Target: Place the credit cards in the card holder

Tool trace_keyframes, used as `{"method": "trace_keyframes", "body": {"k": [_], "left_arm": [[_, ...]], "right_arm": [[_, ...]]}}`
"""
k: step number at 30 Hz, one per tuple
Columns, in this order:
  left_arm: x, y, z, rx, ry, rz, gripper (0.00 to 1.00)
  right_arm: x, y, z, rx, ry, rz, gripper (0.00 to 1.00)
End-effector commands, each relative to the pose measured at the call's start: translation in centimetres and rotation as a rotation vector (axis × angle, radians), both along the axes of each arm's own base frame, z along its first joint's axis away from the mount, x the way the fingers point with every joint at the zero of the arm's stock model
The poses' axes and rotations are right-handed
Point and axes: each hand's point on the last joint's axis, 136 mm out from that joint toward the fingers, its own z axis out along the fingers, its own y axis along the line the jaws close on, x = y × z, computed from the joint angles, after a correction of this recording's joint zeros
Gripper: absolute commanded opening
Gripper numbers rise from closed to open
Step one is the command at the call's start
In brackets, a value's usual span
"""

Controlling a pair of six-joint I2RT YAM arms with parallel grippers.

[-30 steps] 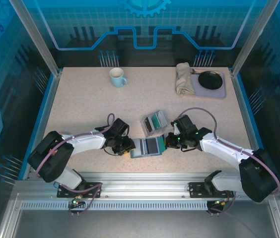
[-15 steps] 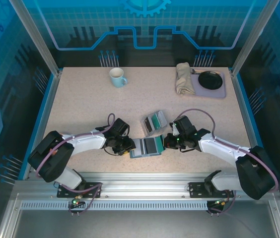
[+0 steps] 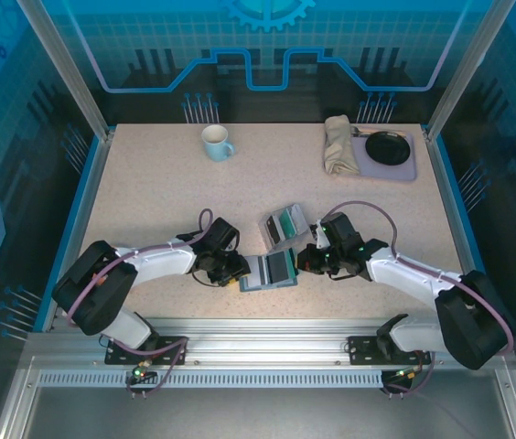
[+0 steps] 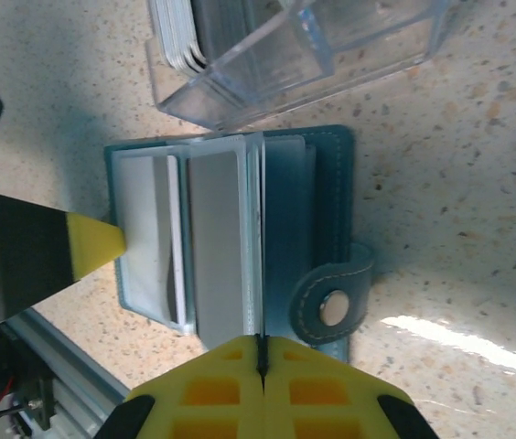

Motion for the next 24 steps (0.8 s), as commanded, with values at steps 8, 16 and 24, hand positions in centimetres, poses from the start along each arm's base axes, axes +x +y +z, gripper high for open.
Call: {"method": "trace_keyframes", "body": {"k": [8,16,24], "left_arm": [[-0.2,-1.7,-1.5,-0.024,-0.005,-0.048,0.35],[0.0,-1.6,-0.7,-0.023,-0.036,-0.047,0.35],[0.0,-1.3,-0.6,-0.019,-0.045,-0.043,0.35]], "right_arm": [[-0.1,0.7,2.5,0.062,-0.033,0.001,0.0],[-0.3,2.1,3.2,0.061,-0.045,0.046,0.01],[-0.3,3.0,2.7,0.031,-0.024,0.07,0.01]]}}
